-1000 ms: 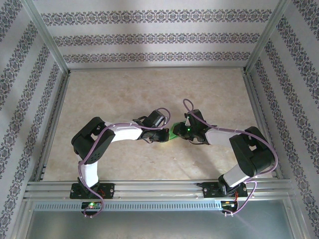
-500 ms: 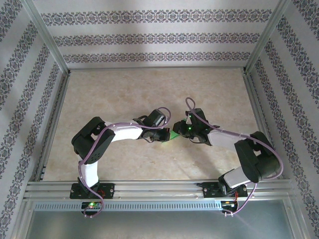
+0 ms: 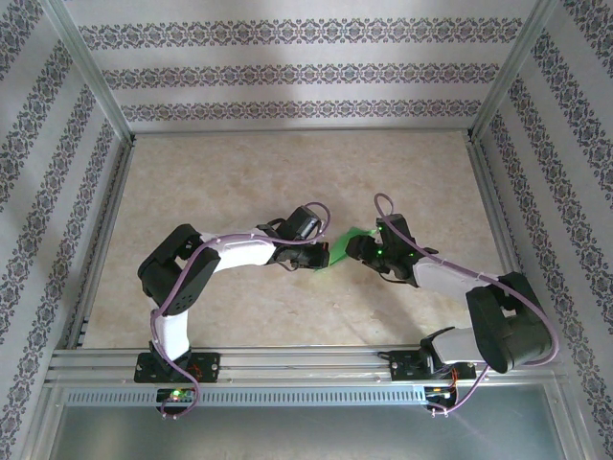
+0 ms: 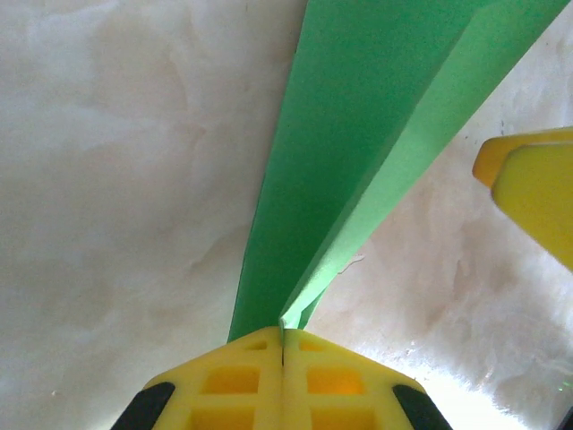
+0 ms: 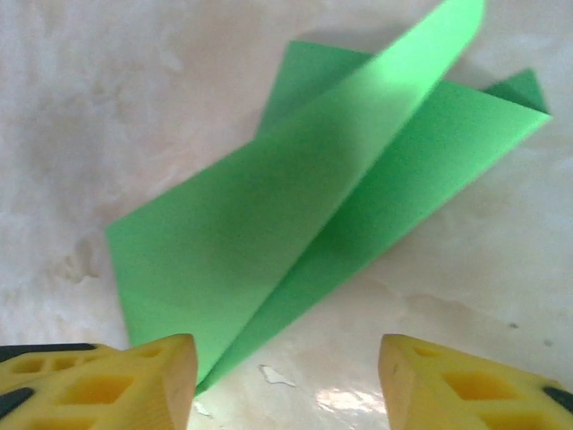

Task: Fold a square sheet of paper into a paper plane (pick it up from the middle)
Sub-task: Fold the wing for the fifth time at the center of the table.

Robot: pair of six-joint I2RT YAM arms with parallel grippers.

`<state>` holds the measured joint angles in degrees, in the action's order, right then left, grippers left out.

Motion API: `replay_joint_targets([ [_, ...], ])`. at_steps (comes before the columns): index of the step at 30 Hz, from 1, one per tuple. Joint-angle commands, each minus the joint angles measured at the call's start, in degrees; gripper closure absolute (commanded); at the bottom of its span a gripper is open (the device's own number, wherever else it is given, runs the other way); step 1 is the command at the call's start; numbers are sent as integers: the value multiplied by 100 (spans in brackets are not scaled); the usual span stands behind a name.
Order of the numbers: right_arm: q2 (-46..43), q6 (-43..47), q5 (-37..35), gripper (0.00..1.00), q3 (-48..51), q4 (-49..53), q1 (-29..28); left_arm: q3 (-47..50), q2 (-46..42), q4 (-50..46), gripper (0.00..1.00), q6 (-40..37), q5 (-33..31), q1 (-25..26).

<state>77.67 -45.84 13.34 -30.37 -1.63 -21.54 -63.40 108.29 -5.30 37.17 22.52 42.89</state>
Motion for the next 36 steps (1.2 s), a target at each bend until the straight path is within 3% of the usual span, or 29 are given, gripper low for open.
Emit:
replay_joint_targets([
  [1,146,571,-233,38,-351,461,-85,-177,138,-243,96,80,129,-62],
  [7,617,1031,-336,29,-959,922,-276,-239,228,-301,96,113,202,-57],
  [16,1123,1045,-651,28,-1301,1380,-336,-260,269,-316,95,115,261,-62],
  [21,1196,1168,-508,28,-1270,1328,-333,-268,342,-341,95,149,264,-62],
  [29,926,1681,314,21,-896,800,-213,-293,416,-429,95,230,237,-71],
  [36,998,2151,338,27,-790,972,-122,-321,465,-454,95,273,262,-79],
])
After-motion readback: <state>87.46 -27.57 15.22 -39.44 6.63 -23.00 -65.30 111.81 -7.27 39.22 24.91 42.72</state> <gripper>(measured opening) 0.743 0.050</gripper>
